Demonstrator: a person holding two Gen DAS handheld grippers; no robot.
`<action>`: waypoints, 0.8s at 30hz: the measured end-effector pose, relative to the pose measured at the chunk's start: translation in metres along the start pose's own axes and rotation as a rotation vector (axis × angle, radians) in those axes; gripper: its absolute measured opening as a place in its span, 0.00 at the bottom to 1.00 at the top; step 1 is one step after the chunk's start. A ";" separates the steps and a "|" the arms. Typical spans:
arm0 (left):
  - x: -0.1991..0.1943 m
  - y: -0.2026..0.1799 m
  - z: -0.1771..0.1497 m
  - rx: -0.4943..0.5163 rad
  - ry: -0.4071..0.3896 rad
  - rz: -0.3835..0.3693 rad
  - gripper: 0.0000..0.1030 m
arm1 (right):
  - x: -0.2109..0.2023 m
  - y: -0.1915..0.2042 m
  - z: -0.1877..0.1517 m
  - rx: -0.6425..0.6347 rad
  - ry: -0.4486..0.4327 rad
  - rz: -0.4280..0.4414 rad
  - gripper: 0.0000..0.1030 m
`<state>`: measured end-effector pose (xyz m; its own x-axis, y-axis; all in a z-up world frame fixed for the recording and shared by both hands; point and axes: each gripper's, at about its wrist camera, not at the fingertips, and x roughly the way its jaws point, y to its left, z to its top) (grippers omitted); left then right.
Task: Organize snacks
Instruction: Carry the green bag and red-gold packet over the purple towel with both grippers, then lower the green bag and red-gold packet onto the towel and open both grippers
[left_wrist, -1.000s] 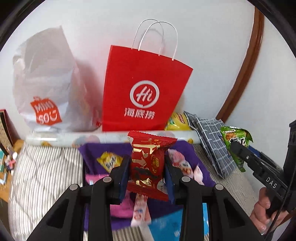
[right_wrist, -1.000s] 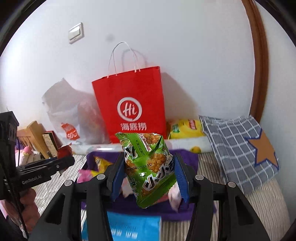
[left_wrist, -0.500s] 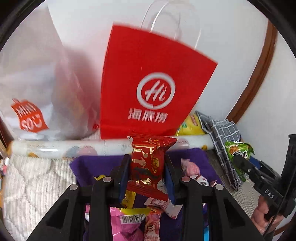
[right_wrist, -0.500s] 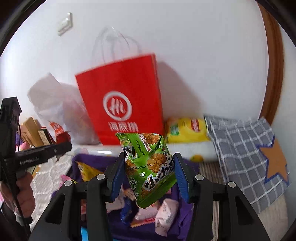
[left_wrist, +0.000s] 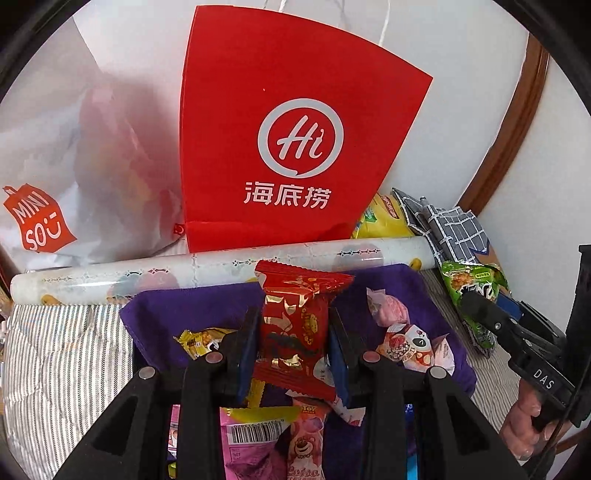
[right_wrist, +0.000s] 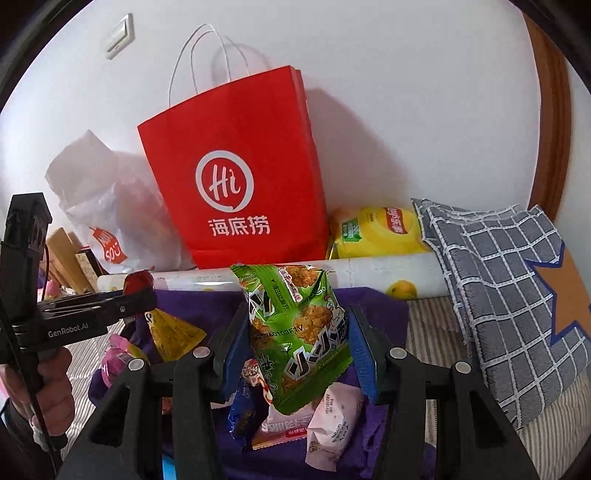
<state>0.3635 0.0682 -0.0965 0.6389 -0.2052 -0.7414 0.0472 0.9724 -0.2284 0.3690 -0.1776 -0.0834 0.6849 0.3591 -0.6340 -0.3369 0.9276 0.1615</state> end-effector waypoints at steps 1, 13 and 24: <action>0.001 0.001 0.000 0.000 0.002 0.006 0.32 | 0.001 0.000 -0.001 -0.001 0.001 0.001 0.49; 0.020 0.013 -0.003 -0.040 0.081 0.043 0.32 | 0.026 -0.001 -0.011 0.001 0.073 0.023 0.49; 0.034 0.006 -0.006 -0.015 0.144 0.045 0.32 | 0.037 0.000 -0.017 -0.005 0.115 0.006 0.49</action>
<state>0.3807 0.0665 -0.1271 0.5234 -0.1765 -0.8336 0.0093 0.9795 -0.2015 0.3833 -0.1662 -0.1198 0.6039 0.3504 -0.7159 -0.3442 0.9248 0.1622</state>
